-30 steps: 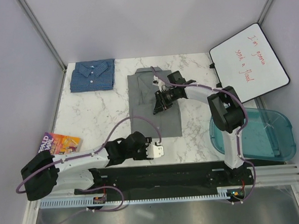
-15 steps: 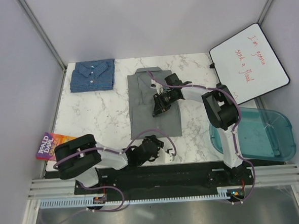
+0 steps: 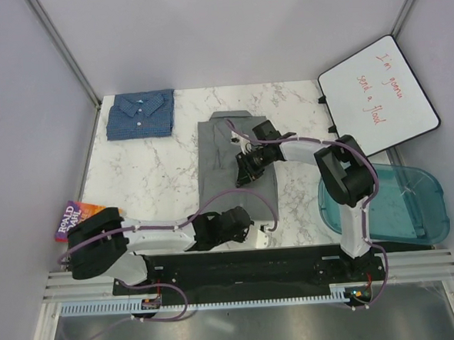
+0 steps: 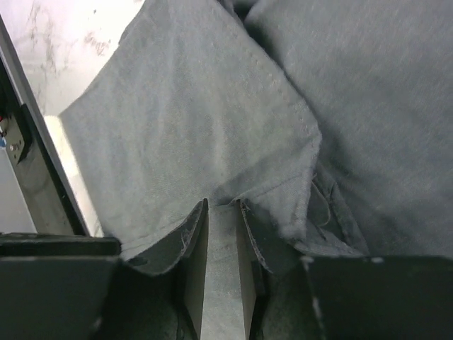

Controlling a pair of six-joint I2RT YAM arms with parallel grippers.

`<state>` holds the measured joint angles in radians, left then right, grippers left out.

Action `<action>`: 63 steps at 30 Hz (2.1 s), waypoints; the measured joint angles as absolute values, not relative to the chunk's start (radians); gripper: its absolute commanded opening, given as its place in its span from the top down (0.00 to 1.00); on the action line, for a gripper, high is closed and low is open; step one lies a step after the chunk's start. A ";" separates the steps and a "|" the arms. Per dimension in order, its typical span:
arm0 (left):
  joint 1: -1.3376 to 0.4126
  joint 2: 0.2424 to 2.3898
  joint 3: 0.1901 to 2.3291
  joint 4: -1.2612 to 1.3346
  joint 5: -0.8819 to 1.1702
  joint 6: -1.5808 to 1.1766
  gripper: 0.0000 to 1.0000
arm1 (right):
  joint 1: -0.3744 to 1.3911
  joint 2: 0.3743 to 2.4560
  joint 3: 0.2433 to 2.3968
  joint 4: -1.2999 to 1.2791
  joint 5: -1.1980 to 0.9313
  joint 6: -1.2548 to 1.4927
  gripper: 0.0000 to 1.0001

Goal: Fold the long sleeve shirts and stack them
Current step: Fold the shirt

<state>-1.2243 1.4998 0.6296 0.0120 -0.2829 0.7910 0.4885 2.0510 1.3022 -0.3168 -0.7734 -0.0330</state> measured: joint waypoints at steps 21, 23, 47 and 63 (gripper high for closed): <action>-1.266 1.422 1.331 -0.992 0.343 0.416 0.98 | 0.366 2.135 1.805 -0.570 -0.658 -0.175 0.58; -1.195 1.449 1.370 -1.021 0.378 0.422 0.98 | 0.360 2.170 1.806 -0.575 -0.654 -0.180 0.61; -0.660 1.895 1.499 -0.809 0.377 0.838 0.98 | 0.424 2.221 1.615 -0.584 -0.711 -0.305 1.00; -0.629 1.951 1.512 -0.651 0.303 0.932 0.98 | 0.413 2.238 1.645 -0.610 -0.718 -0.337 1.00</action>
